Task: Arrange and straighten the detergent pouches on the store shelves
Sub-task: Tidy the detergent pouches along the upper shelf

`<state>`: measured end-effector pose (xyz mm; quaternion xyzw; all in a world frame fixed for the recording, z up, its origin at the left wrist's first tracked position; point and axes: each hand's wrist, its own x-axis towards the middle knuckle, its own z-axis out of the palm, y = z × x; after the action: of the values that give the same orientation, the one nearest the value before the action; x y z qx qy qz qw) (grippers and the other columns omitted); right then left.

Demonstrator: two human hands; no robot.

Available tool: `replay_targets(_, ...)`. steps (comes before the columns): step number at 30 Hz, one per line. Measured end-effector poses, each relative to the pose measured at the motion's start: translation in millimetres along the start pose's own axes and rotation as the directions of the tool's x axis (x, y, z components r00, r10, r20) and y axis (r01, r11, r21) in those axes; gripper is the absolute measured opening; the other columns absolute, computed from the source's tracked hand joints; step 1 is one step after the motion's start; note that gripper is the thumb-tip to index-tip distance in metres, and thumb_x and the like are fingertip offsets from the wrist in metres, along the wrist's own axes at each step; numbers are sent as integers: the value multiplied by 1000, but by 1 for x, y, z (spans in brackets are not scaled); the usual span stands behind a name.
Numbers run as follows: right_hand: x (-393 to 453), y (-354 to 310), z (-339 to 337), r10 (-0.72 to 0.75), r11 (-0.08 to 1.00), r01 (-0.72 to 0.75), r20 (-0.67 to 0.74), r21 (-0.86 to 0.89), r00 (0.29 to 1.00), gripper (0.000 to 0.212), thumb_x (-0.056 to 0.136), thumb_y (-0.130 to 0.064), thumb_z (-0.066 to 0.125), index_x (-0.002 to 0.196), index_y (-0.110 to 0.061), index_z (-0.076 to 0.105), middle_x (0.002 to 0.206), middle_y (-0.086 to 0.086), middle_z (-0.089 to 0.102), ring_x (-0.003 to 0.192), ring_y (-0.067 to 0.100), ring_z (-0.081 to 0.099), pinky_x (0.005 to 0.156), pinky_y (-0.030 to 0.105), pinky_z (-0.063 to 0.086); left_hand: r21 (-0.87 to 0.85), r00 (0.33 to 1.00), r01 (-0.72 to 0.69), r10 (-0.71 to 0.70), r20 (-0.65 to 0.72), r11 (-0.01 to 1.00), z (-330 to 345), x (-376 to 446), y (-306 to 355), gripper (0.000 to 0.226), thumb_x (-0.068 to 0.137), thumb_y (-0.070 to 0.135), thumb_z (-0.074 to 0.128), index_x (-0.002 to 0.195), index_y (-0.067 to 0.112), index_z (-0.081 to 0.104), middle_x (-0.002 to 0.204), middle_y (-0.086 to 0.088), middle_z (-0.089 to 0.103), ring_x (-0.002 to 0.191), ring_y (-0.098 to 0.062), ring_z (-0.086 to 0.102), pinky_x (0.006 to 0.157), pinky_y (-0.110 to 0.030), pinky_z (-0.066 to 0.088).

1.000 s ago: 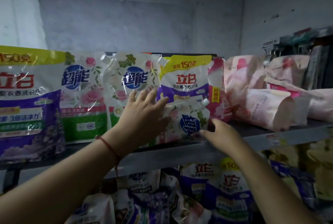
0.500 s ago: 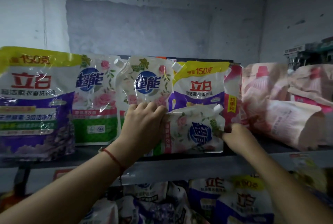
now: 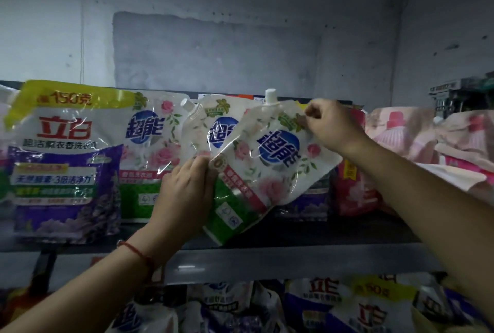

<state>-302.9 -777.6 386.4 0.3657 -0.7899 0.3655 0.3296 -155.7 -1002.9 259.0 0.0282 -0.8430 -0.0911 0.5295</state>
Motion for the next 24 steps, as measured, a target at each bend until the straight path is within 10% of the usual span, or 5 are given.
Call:
replay_targets(3,31,-38,7,-112,990,108,-32,-92,993,11,94,-24,61,85,-18,62,86,2,66,79,24,61,62,31,47,-266,980,178,-148,131,947,-5,-11,-2,30,103,36,42,131,26,44,115,4,63,87,-6,62,66,-24,55)
replay_targets(7,40,-90,34,-353,920,342,-29,-190,935,11,95,-26,57,91,-18,64,84,1,66,71,20,55,63,27,38,-223,956,182,-120,267,958,-11,-32,0,99,97,29,59,146,57,-22,142,2,46,101,-16,63,85,-36,58)
replay_targets(11,31,-110,62,-483,847,453,-45,-279,875,12,95,-18,50,88,-16,60,83,6,67,69,28,58,61,33,42,-90,952,113,-82,294,989,-14,-40,-5,90,97,41,56,142,67,-18,118,1,53,86,-11,60,81,-38,58)
replay_targets(18,17,-107,54,-486,807,451,5,-382,874,20,93,-19,49,109,-14,60,98,6,67,84,29,63,74,34,44,-19,919,146,-129,373,989,-16,-48,3,124,79,45,78,139,63,-29,136,0,49,101,-15,62,86,-34,58)
replay_targets(24,-16,-110,41,-368,740,412,193,-532,910,71,90,-28,53,154,-14,25,157,10,31,146,27,25,120,41,12,134,924,41,-88,372,990,-23,-46,3,118,80,61,69,148,48,-28,147,-4,35,120,-20,48,103,-36,47)
